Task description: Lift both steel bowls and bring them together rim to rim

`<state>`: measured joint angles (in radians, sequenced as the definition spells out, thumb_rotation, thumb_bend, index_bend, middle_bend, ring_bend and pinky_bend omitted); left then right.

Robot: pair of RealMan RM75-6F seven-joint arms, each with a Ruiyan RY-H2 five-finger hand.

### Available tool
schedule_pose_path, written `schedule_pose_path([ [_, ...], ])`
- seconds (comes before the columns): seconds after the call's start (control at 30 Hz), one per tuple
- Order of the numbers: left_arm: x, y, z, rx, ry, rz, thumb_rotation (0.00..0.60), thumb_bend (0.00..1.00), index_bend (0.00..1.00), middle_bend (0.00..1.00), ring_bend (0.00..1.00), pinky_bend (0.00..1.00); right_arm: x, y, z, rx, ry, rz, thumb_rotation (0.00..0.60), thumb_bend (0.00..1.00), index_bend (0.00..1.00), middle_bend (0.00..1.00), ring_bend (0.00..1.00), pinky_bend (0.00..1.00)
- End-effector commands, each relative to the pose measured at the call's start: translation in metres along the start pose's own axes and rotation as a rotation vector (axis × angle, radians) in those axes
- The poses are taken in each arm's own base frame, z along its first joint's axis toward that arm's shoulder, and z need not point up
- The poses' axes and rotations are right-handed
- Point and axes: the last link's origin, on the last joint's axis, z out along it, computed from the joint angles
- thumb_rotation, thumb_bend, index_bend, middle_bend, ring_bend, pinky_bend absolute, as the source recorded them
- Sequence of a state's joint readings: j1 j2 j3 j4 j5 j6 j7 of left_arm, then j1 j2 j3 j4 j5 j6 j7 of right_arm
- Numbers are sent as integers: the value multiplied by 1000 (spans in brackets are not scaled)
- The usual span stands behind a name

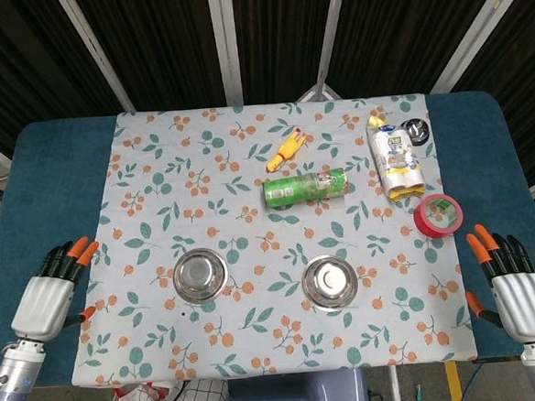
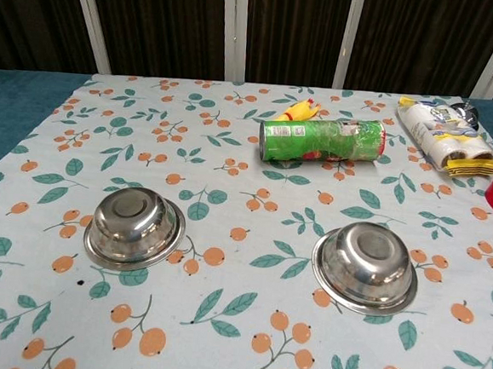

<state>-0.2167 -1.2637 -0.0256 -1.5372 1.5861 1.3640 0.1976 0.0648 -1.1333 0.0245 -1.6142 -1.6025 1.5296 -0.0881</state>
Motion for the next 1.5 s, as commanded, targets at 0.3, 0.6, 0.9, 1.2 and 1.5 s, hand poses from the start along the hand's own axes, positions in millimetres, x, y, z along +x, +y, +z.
schedule_pose_path([
  [0.3, -24, 96, 67, -204, -170, 39, 600, 69, 0, 0, 0, 84, 2, 5, 3, 3, -7, 25, 600, 363, 0, 0, 0, 0],
  [0.6, -33, 143, 93, -264, -229, 67, 600, 70, 0, 0, 0, 86, 6, 11, 3, -12, 2, 41, 600, 363, 0, 0, 0, 0],
  [0.9, -41, 158, 107, -249, -276, 94, 600, 70, 0, 4, 0, 117, 7, 13, 3, -15, 2, 53, 600, 363, 0, 0, 0, 0],
  [1.2, -46, 164, 111, -234, -287, 116, 600, 73, 16, 63, 0, 211, 10, 15, 1, -18, 8, 62, 600, 363, 0, 0, 0, 0],
  [1.5, -49, 164, 111, -215, -296, 130, 600, 80, 93, 151, 56, 288, 11, 16, 1, -24, 10, 66, 600, 363, 0, 0, 0, 0],
])
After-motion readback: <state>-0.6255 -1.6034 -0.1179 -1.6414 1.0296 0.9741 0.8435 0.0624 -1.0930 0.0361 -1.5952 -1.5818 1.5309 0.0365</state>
